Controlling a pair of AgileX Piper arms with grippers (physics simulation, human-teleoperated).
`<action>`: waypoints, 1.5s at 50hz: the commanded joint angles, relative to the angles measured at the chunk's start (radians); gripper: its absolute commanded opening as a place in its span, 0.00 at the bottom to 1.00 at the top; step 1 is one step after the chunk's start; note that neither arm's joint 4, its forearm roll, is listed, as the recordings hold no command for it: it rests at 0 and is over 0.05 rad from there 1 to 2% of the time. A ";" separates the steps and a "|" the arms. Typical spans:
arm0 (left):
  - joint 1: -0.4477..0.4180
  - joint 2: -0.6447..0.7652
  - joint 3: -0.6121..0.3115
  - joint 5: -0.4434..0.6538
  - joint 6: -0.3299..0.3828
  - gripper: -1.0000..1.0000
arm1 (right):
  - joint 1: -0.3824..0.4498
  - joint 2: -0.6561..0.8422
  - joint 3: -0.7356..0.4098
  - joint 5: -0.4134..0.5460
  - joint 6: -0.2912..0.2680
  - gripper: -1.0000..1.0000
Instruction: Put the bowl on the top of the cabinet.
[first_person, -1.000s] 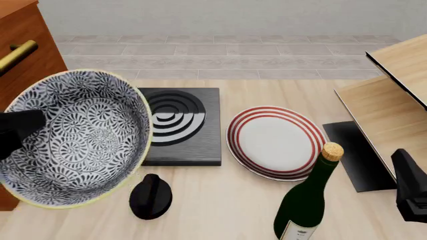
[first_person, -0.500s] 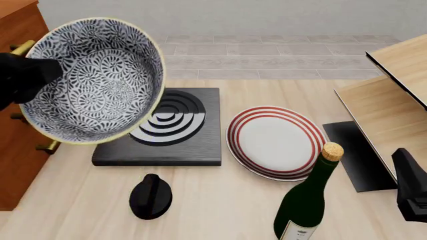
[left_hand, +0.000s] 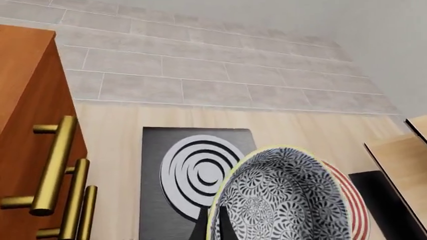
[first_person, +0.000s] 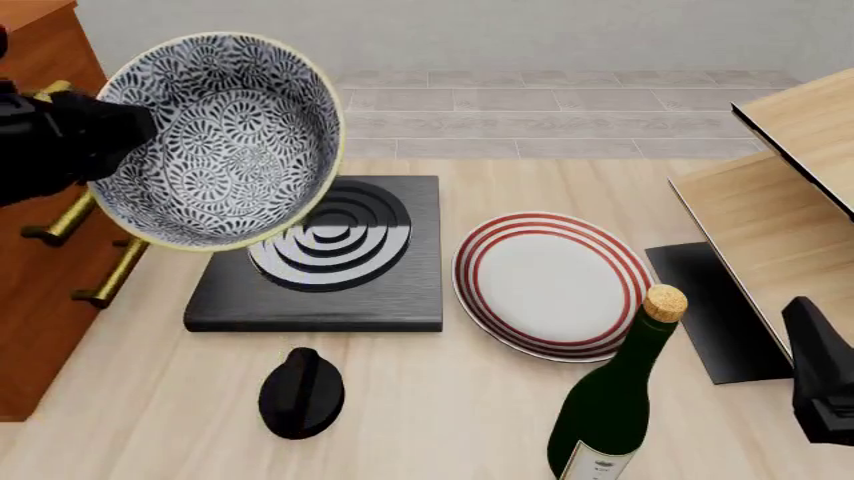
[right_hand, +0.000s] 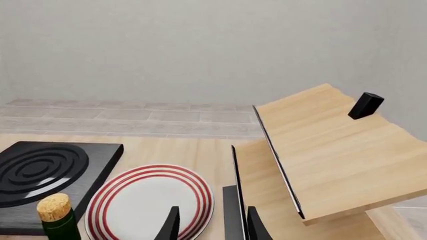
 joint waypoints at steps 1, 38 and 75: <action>0.041 0.100 -0.030 -0.009 -0.025 0.00 | 0.000 -0.001 -0.001 0.001 0.001 1.00; 0.048 0.244 -0.216 0.200 0.016 0.00 | -0.002 0.000 0.000 -0.001 -0.001 1.00; 0.042 0.313 -0.322 0.333 -0.104 0.00 | -0.003 0.002 -0.002 -0.004 0.000 1.00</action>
